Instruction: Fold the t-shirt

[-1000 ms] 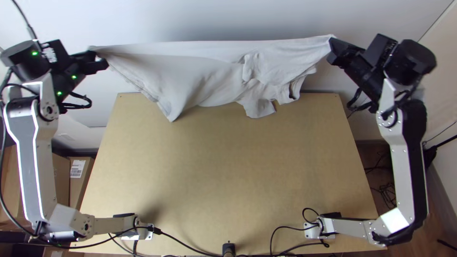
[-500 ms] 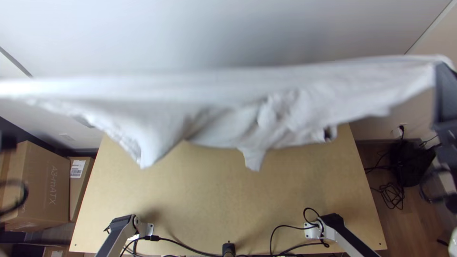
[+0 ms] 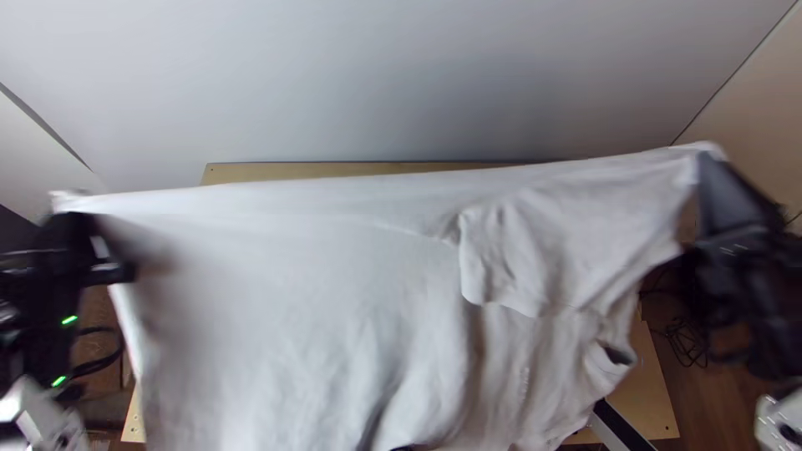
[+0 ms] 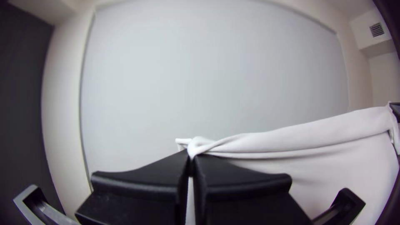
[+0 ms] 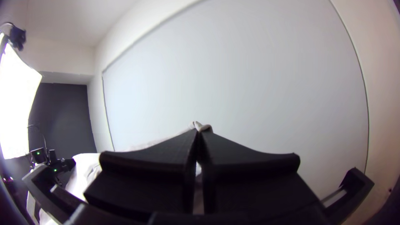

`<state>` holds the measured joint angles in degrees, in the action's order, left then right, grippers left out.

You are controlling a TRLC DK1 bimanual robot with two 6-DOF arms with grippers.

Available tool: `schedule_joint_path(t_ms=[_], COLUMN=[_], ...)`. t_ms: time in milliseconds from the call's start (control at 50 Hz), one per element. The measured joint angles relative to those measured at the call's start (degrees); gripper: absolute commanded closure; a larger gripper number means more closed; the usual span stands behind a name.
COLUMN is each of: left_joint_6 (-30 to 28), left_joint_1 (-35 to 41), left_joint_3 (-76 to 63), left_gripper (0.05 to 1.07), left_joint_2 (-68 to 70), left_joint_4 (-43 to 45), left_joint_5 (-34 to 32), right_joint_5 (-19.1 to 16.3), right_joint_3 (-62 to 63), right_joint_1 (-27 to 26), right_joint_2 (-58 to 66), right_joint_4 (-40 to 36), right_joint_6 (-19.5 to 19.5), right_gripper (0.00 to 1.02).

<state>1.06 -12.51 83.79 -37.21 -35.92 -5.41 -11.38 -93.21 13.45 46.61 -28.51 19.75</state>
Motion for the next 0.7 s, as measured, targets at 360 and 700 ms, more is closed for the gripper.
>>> schedule_joint_path(t_ms=[360,700], left_joint_6=[-3.9,-2.4], left_joint_1=[1.7,2.8], left_joint_3=[-44.3,-44.1], left_gripper=[1.05,1.05], left_joint_2=[-1.4,-26.9], left_joint_4=[11.2,26.1], left_joint_5=[-7.6,-8.8], right_joint_5=[0.0,-0.2], right_joint_3=[49.6,54.7], right_joint_1=[3.0,0.2], right_joint_2=[-1.6,18.1], right_joint_4=[15.1,31.1], right_joint_6=[6.4,6.8], right_gripper=[1.00,1.00])
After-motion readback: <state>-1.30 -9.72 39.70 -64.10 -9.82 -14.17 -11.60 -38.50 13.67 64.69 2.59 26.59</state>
